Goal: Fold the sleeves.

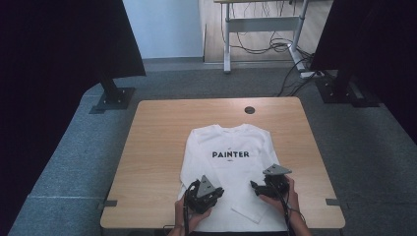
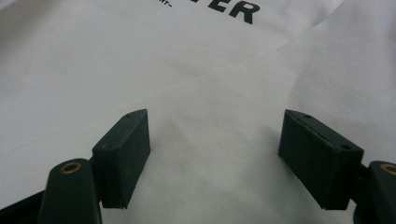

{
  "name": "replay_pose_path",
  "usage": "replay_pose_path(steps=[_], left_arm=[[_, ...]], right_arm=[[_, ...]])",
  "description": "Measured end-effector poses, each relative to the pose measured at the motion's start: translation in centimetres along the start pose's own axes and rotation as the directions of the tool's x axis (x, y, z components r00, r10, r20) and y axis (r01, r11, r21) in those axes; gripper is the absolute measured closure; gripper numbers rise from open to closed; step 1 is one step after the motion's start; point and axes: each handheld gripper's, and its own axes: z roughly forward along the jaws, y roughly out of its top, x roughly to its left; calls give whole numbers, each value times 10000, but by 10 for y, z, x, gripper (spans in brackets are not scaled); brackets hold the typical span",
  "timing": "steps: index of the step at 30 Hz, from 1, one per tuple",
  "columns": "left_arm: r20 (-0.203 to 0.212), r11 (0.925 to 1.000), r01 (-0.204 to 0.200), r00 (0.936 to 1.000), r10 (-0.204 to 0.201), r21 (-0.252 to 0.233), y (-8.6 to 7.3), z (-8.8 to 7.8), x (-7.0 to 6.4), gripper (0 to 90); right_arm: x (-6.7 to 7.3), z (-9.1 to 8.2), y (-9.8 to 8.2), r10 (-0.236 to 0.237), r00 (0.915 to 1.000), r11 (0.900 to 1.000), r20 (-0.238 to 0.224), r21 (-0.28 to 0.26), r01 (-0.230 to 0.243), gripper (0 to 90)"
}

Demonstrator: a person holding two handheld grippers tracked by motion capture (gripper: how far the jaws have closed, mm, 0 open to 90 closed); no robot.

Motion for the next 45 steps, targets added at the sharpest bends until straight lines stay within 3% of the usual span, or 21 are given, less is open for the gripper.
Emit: replay_pose_path(steps=[27, 36, 39, 45], left_arm=[[262, 9982, 70, 9996, -86, 596, -7, 11, -2, 821], [557, 9972, 301, 9979, -340, 685, -8, 14, -3, 701], [441, 9974, 454, 9979, -479, 568, -8, 13, -1, 606], [174, 9926, 1211, 9925, -1213, 126, -6, 4, 12, 434]], right_arm=[[0, 0, 0, 6, 10000, 10000, 4, 1, -6, 242], [0, 0, 0, 2, 10000, 10000, 7, -1, -2, 242], [0, 0, 0, 0, 10000, 10000, 6, -2, 0, 242], [0, 0, 0, -1, 10000, 10000, 6, 0, 1, 242]])
